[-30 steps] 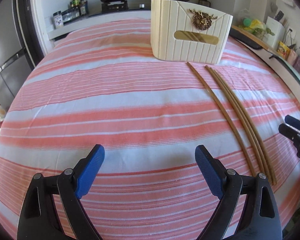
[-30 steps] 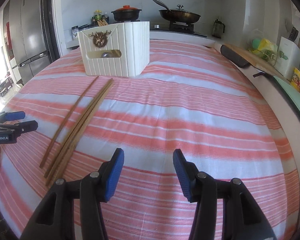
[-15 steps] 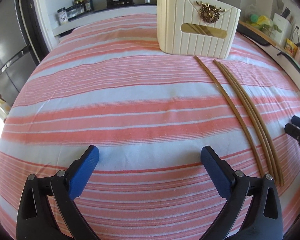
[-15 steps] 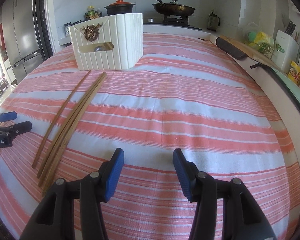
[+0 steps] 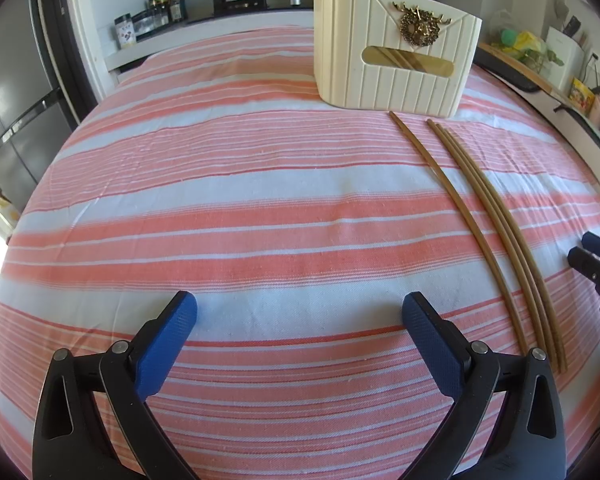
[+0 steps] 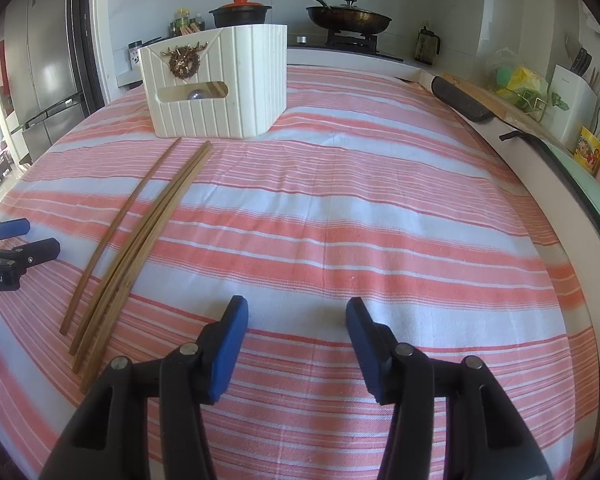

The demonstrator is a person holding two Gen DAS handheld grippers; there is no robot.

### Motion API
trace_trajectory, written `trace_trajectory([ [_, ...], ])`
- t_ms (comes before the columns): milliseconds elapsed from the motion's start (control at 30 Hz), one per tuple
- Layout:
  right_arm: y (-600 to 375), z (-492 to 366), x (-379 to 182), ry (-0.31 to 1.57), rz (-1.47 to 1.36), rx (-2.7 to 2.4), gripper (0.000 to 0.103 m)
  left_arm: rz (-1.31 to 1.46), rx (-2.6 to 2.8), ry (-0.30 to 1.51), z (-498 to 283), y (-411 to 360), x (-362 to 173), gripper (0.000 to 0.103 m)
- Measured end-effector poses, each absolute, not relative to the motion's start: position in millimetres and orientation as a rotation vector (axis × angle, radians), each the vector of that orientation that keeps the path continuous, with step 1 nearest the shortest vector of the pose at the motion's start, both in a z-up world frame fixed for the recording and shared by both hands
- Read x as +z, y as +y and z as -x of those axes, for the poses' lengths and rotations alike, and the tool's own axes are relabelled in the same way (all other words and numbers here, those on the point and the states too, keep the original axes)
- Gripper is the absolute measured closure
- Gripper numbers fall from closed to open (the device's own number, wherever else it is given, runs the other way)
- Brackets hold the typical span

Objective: Organize utensils
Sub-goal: 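Move both open tools back over the remaining chopsticks on the cloth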

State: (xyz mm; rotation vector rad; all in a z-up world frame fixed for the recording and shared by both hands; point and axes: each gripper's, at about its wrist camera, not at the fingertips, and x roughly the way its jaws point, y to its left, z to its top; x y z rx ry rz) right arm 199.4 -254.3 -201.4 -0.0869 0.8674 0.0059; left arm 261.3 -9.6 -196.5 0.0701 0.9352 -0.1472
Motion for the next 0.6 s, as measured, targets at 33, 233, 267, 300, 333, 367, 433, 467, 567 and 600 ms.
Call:
trace_trajectory([
  [33,-254,-200,-201,0.867,0.088,0.006,0.051,-0.070,-0.147,0.935,-261,-9,-196,0.001],
  [233,-254,-200,-201,0.868,0.090,0.004,0.051,-0.068,-0.149,0.936,-261,-9,-196,0.001],
  [267,-254,-200,-202,0.868,0.091,0.003,0.051,-0.067,-0.150,0.936,-262,-9,-197,0.001],
  [300,-254,-200,-202,0.868,0.091,0.003,0.051,-0.064,-0.152,0.937,-262,-9,-197,0.001],
  [333,-254,-200,-202,0.868,0.092,0.003,0.051,-0.060,-0.155,0.937,-262,-9,-197,0.001],
  [367,-254,-200,-202,0.868,0.092,0.003,0.051,-0.056,-0.158,0.938,-263,-9,-198,0.001],
  [433,-254,-200,-202,0.868,0.092,0.002,0.051,-0.057,-0.156,0.938,-263,-9,-197,0.001],
  [467,-254,-200,-202,0.868,0.092,0.002,0.051,-0.060,-0.148,0.937,-263,-10,-196,0.001],
  [567,-254,-200,-202,0.868,0.092,0.002,0.051,-0.031,-0.166,0.932,-261,-15,-191,0.001],
  [600,-254,-200,-202,0.868,0.092,0.002,0.051,-0.003,-0.192,0.934,-261,-18,-187,0.001],
])
